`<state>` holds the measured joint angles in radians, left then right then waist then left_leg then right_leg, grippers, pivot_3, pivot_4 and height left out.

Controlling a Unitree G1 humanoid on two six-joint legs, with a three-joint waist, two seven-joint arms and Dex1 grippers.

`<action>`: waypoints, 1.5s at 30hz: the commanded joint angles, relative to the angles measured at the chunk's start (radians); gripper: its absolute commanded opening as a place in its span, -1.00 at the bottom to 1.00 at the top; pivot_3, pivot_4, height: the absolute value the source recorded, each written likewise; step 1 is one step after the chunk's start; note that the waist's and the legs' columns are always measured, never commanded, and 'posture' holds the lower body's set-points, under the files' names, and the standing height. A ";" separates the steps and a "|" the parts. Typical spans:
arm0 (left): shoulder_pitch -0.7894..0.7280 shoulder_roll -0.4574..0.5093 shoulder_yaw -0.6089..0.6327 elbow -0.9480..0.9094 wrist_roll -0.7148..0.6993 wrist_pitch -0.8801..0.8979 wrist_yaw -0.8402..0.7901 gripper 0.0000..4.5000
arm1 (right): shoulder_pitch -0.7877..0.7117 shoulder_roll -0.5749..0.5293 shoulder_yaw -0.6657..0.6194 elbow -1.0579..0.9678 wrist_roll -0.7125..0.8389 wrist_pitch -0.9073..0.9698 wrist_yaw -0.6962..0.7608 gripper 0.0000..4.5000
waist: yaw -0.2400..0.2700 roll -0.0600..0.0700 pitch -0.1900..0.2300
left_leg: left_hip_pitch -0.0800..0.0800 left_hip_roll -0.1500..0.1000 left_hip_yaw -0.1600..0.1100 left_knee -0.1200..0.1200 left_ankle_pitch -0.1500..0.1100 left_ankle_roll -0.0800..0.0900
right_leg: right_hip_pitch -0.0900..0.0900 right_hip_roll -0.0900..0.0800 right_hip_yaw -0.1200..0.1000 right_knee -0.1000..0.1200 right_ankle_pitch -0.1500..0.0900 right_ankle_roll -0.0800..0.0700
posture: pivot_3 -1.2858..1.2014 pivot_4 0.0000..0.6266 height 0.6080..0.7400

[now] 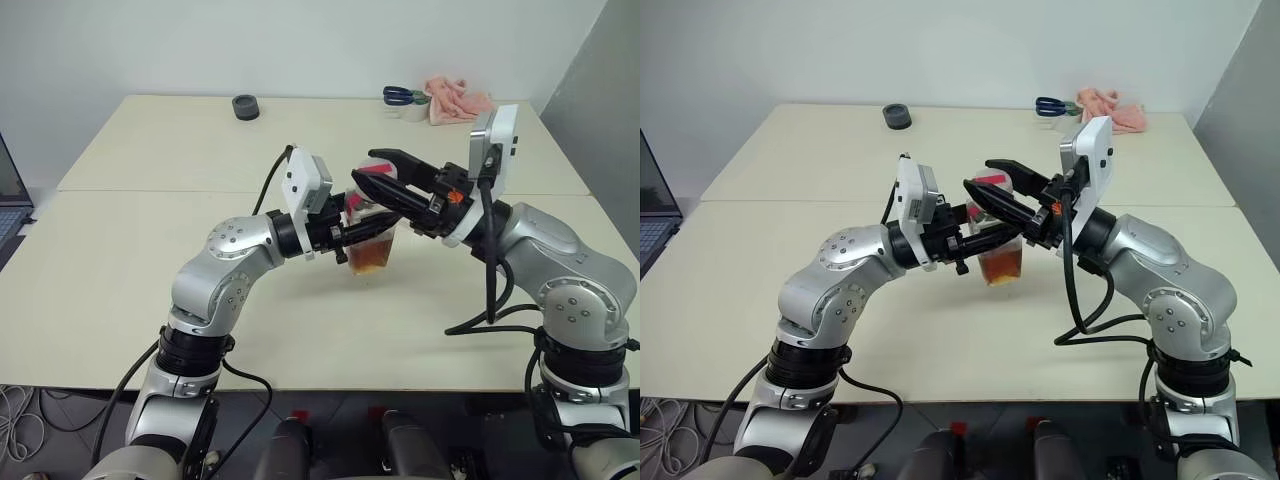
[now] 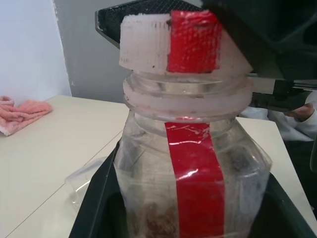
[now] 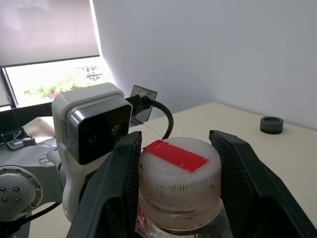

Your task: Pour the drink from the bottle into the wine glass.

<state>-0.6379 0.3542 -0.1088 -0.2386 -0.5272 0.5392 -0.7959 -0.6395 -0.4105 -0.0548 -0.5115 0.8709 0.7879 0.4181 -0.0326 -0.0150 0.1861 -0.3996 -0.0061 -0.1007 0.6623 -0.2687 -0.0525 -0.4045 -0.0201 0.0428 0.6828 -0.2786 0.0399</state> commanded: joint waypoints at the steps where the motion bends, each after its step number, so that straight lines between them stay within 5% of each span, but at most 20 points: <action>1: 0.000 0.005 0.011 -0.053 -0.014 -0.008 -0.005 -0.21 | -0.065 0.014 -0.042 -0.002 -0.061 -0.109 -0.016 -0.18 | 0.000 0.000 0.000 | 0.000 0.000 0.000 0.000 0.000 0.000 | 0.000 0.000 0.000 0.000 0.000 0.000 | 0.03 -0.52 1.00; 9: -0.001 -0.003 0.009 -0.056 -0.016 -0.002 -0.003 -0.21 | -0.111 -0.014 -0.048 0.054 -0.090 -0.131 0.038 -0.18 | 0.000 0.000 0.000 | 0.000 0.000 0.000 0.000 0.000 0.000 | 0.000 0.000 0.000 0.000 0.000 0.000 | 0.03 -0.52 1.00; 14: 0.002 0.004 0.005 -0.066 -0.030 0.010 -0.019 -0.21 | -0.107 -0.110 -0.025 0.058 0.010 -0.063 0.217 -0.18 | 0.000 0.000 0.000 | 0.000 -0.001 0.000 0.000 0.000 0.000 | 0.000 -0.001 0.000 -0.001 0.000 0.000 | 0.03 -0.52 1.00; 21: 0.067 0.098 0.003 -0.173 -0.094 0.072 -0.102 -0.21 | -0.117 -0.158 -0.020 0.093 0.008 -0.084 0.321 -0.18 | -0.009 0.000 0.000 | 0.001 0.001 0.001 -0.001 0.000 0.000 | 0.000 0.001 0.000 0.000 0.000 0.000 | 0.03 -0.52 1.00; 29: 0.080 0.120 0.022 -0.172 -0.095 0.067 -0.076 -0.21 | -0.120 -0.090 -0.084 0.105 -0.007 -0.095 0.166 -0.18 | -0.001 0.000 0.000 | 0.001 0.000 0.000 0.000 0.000 0.000 | 0.000 0.000 0.000 0.000 0.000 0.000 | 0.03 -0.52 1.00; 38: 0.118 0.104 0.063 -0.193 -0.088 0.073 0.038 -0.21 | 0.323 -0.104 -0.198 -0.071 -0.171 -0.118 -0.075 -0.18 | 0.007 0.000 0.000 | -0.001 0.000 0.001 -0.001 0.000 0.000 | 0.000 -0.003 0.001 -0.002 0.000 0.000 | 0.03 -0.52 1.00; 45: 0.093 0.069 0.044 -0.175 -0.078 0.061 0.079 -0.21 | 0.595 0.023 -0.040 0.046 -0.486 -0.312 -0.199 -0.18 | -0.003 0.000 0.000 | 0.002 0.001 0.002 -0.001 0.000 0.000 | 0.001 0.001 0.001 0.000 0.000 0.000 | 0.03 -0.52 1.00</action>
<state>-0.5193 0.4292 -0.0754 -0.3880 -0.6083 0.6251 -0.7241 -0.0505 -0.4066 -0.1299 -0.4798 0.4313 0.5356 0.2334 -0.0355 -0.0150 0.1858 -0.3975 -0.0043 -0.0982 0.6614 -0.2686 -0.0526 -0.4038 -0.0180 0.0449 0.6826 -0.2787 0.0403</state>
